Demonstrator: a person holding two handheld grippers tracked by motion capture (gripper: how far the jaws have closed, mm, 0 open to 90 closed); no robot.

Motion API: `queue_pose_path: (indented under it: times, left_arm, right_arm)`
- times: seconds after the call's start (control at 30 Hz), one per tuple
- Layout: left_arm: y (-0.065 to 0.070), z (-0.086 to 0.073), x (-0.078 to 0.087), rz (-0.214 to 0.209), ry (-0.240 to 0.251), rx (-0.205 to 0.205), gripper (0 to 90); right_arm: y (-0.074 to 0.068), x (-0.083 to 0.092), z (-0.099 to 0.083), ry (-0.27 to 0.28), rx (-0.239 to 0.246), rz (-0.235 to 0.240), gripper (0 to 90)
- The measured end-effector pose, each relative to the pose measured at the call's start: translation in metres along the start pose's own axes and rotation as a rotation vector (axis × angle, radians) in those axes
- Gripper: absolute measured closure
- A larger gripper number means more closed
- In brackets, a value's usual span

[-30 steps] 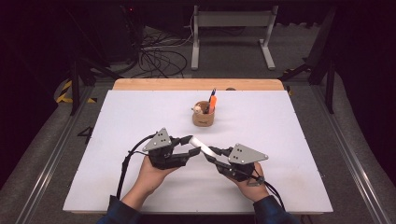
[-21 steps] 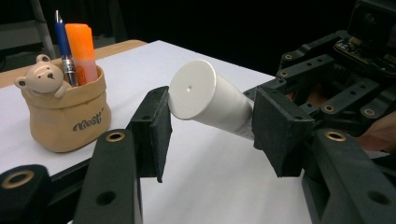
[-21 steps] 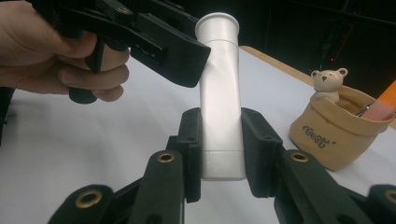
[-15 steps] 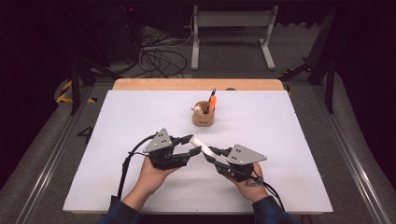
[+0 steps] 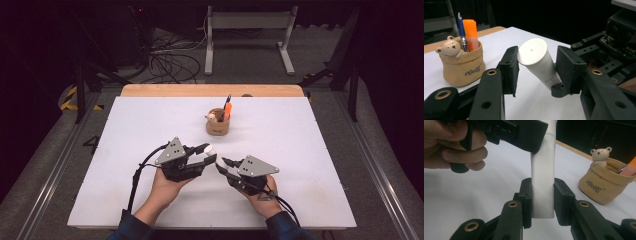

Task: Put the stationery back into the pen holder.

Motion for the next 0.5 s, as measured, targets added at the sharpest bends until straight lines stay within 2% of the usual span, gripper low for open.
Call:
queue_pose_path:
  times: [0.23, 0.43, 0.5]
  left_arm:
    - [0.0006, -0.0027, -0.0034, 0.008, -0.012, -0.004, 57.3]
    - [0.0034, -0.0026, -0.0052, 0.003, -0.003, -0.004, 59.7]
    - [0.0042, -0.0023, -0.0058, 0.0, -0.001, -0.016, 60.9]
  right_arm:
    - [0.0002, -0.0044, -0.0046, -0.014, -0.017, -0.017, 71.6]
    - [-0.0007, -0.0066, -0.0074, -0.019, -0.026, -0.028, 71.6]
    - [-0.0008, -0.0073, -0.008, -0.022, -0.03, -0.027, 71.6]
Point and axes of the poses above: each handheld gripper's, and its own axes: x roughly backward along the jaws, z roughly out of its top, y roughly to its right, the point moved 6 cm from there along -x, roughly forward along the jaws, and after that the axes turned 9 degrees about y, right-handed, at the moved point
